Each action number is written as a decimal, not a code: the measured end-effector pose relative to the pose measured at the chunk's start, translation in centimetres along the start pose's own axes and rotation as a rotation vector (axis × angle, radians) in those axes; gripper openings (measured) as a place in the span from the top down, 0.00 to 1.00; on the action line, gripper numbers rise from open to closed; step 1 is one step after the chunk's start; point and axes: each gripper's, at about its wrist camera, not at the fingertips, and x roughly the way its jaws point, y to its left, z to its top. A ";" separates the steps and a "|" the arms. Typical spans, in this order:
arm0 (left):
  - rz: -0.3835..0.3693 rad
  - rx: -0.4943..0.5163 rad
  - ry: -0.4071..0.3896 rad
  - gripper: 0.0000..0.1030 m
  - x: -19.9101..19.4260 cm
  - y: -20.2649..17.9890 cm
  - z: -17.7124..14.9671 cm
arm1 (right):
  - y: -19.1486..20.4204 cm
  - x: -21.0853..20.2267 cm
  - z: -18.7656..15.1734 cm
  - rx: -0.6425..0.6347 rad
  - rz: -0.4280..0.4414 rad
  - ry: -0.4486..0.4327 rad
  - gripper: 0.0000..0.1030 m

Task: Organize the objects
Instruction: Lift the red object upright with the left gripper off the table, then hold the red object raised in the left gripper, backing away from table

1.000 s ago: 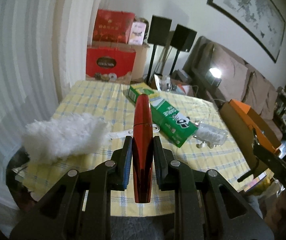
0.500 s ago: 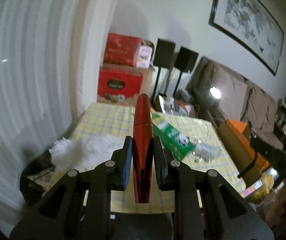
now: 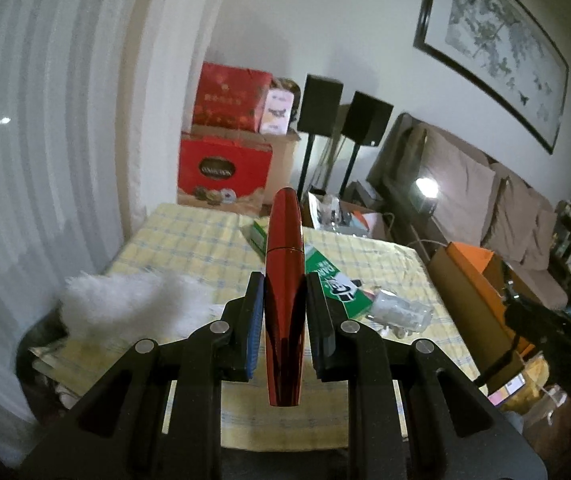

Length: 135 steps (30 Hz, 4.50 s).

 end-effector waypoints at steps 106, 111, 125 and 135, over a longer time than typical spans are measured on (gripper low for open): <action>-0.003 0.250 0.008 0.82 8.2 -17.6 -0.1 | -25.2 -6.7 -2.8 0.294 -0.216 -0.062 0.78; -0.011 0.257 0.008 0.82 8.1 -18.2 0.0 | -25.6 -7.1 -2.8 0.296 -0.226 -0.067 0.78; -0.026 0.273 0.013 0.82 8.1 -19.4 0.0 | -26.0 -7.8 -2.9 0.303 -0.240 -0.077 0.78; -0.042 0.284 0.004 0.82 7.9 -20.4 0.2 | -26.3 -7.6 -3.0 0.306 -0.242 -0.077 0.78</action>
